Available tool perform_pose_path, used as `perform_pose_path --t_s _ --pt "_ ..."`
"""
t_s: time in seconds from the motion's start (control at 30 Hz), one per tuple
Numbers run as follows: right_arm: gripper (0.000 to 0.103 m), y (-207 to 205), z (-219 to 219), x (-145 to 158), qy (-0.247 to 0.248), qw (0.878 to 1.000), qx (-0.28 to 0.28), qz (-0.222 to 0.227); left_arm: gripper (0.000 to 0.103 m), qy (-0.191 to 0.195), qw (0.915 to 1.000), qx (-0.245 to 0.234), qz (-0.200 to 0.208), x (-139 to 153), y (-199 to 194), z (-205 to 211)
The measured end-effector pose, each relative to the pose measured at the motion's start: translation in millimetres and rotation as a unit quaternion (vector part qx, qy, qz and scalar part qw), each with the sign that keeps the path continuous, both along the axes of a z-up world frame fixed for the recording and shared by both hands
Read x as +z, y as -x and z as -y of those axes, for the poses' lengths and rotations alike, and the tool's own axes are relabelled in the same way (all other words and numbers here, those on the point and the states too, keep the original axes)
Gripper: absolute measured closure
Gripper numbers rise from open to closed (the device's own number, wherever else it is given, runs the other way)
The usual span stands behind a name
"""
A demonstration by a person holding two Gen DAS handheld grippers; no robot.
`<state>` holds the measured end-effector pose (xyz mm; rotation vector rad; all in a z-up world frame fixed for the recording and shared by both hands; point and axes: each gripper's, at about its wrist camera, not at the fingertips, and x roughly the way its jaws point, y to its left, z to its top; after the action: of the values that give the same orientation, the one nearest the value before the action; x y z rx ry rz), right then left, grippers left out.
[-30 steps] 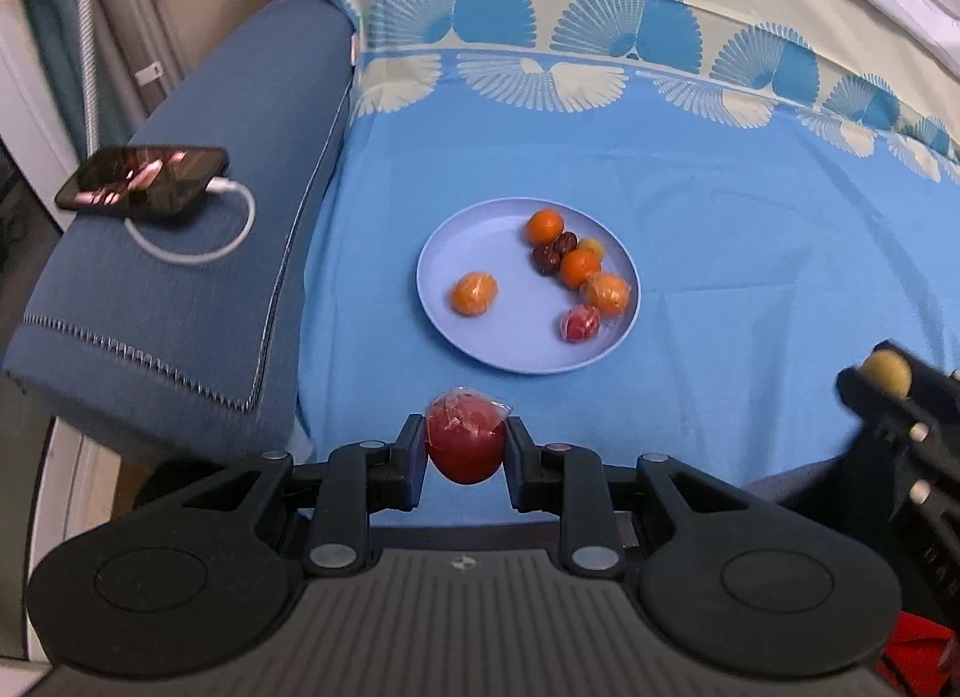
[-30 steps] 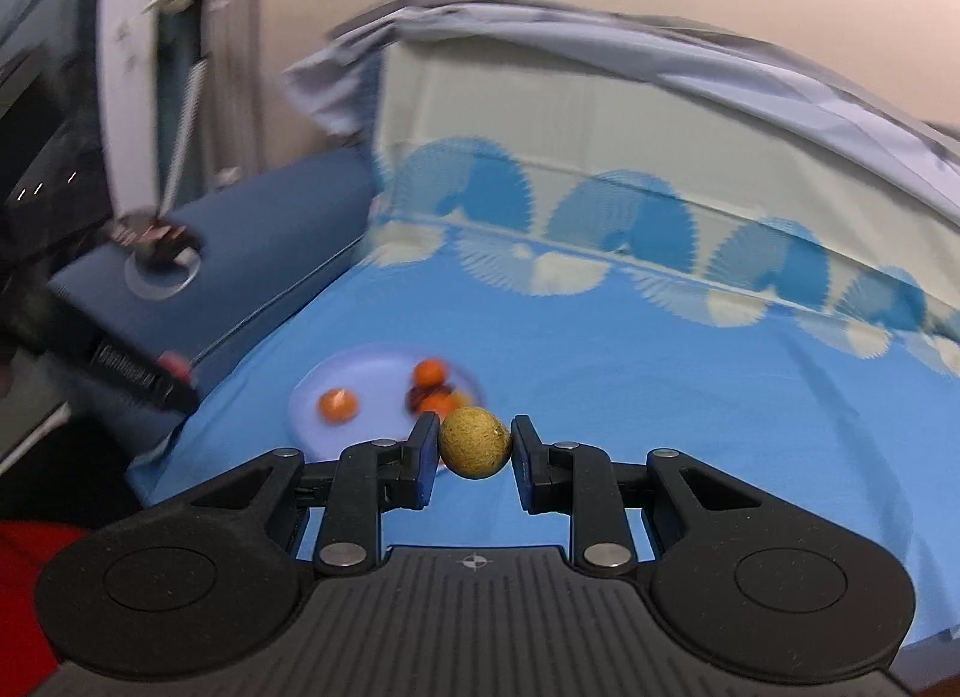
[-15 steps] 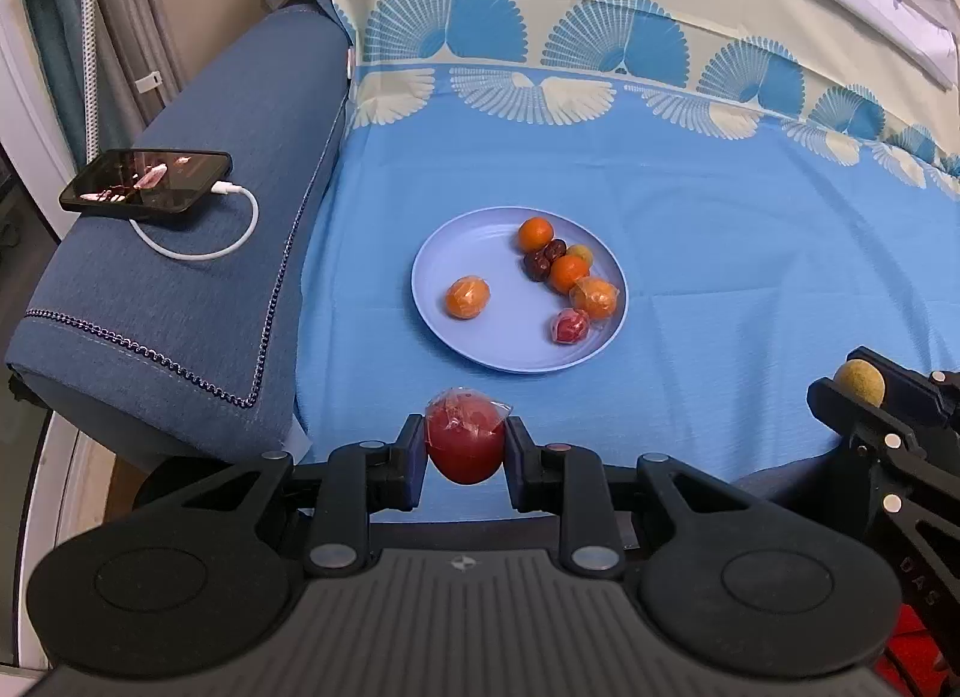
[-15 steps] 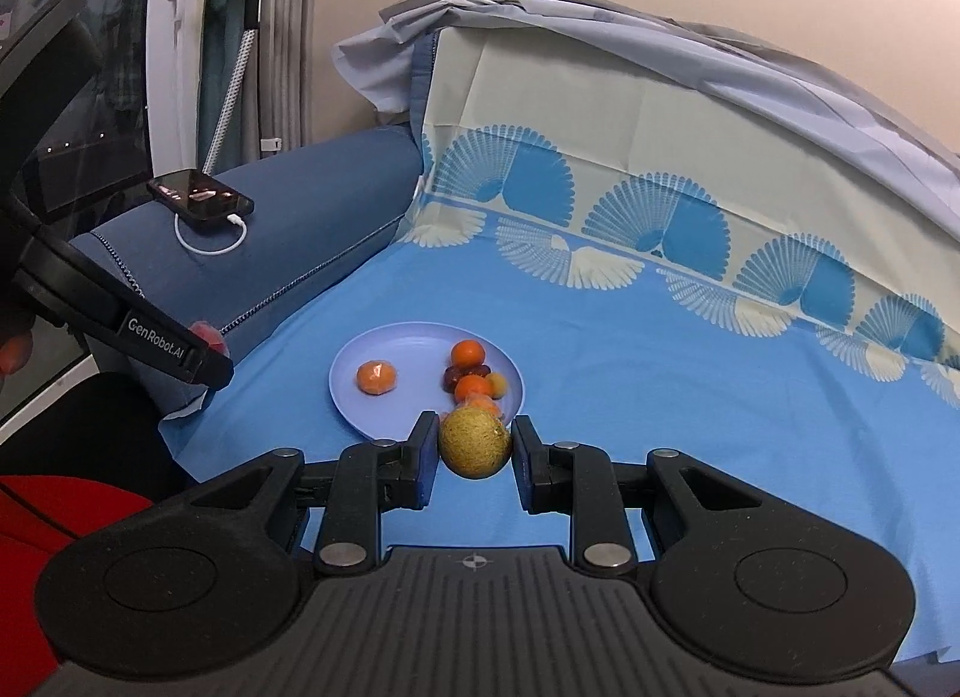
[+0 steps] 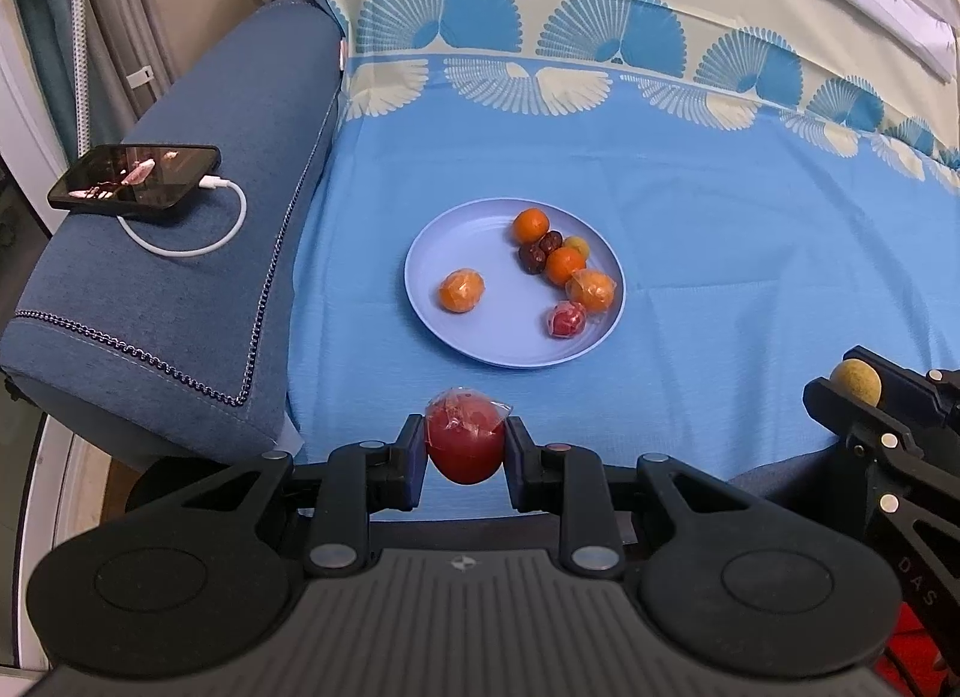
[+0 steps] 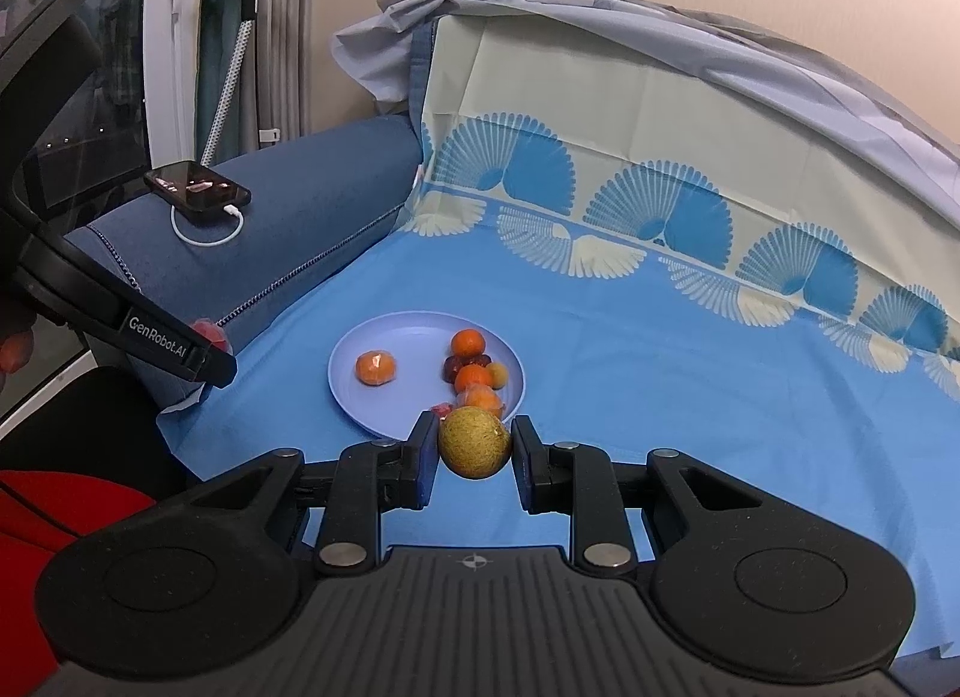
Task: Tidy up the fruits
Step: 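Carry the plum and yellow fruit toward the plate with both tools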
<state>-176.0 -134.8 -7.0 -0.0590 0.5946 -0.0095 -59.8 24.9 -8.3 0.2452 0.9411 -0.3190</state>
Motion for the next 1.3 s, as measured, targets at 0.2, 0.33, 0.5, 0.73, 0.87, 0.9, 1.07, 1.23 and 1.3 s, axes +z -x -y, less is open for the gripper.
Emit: perform_pose_path --t_s 0.2,0.33,0.5,0.73,0.87,0.9,1.07,1.23,1.3 --pt "0.076 -3.5 0.4 -1.8 -0.002 1.0 0.001 -0.007 0.074 -0.002 1.0 0.0 -0.004 -3.3 -2.5 1.4" --pt "0.076 -6.9 -0.1 -4.0 -0.004 1.0 0.002 -0.013 0.074 -0.002 1.0 0.002 -0.009 -6.5 -6.6 0.9" --pt "0.076 -13.7 -1.8 -8.2 -0.005 1.0 0.004 -0.025 0.074 -0.003 0.9998 0.005 -0.019 -13.4 -15.3 -0.3" --pt "0.076 -27.5 -1.7 -16.2 -0.002 0.999 0.011 -0.04 0.074 -0.002 0.9995 0.012 -0.03 -20.7 -34.7 -0.7" --pt "0.076 -41.2 -3.2 -21.9 -0.003 0.999 0.018 -0.05 0.074 -0.005 0.9994 0.013 -0.033 -23.6 -52.9 3.0" --pt "0.076 -44.7 -3.8 -23.4 -0.004 0.998 0.02 -0.052 0.074 -0.006 0.9993 0.014 -0.035 -24.8 -59.0 4.6" --pt "0.076 -70.8 -1.9 -31.3 -0.016 0.998 0.022 -0.062 0.074 -0.01 0.999 0.016 -0.041 -30.2 -90.1 14.0" --pt "0.076 -101.9 1.1 -43.1 -0.032 0.997 0.026 -0.072 0.074 -0.013 0.999 0.015 -0.04 -36.5 -126.3 29.1" --pt "0.076 -115.5 -1.2 -49.5 -0.035 0.996 0.035 -0.076 0.074 -0.014 0.999 0.013 -0.041 -41.0 -141.6 35.7"
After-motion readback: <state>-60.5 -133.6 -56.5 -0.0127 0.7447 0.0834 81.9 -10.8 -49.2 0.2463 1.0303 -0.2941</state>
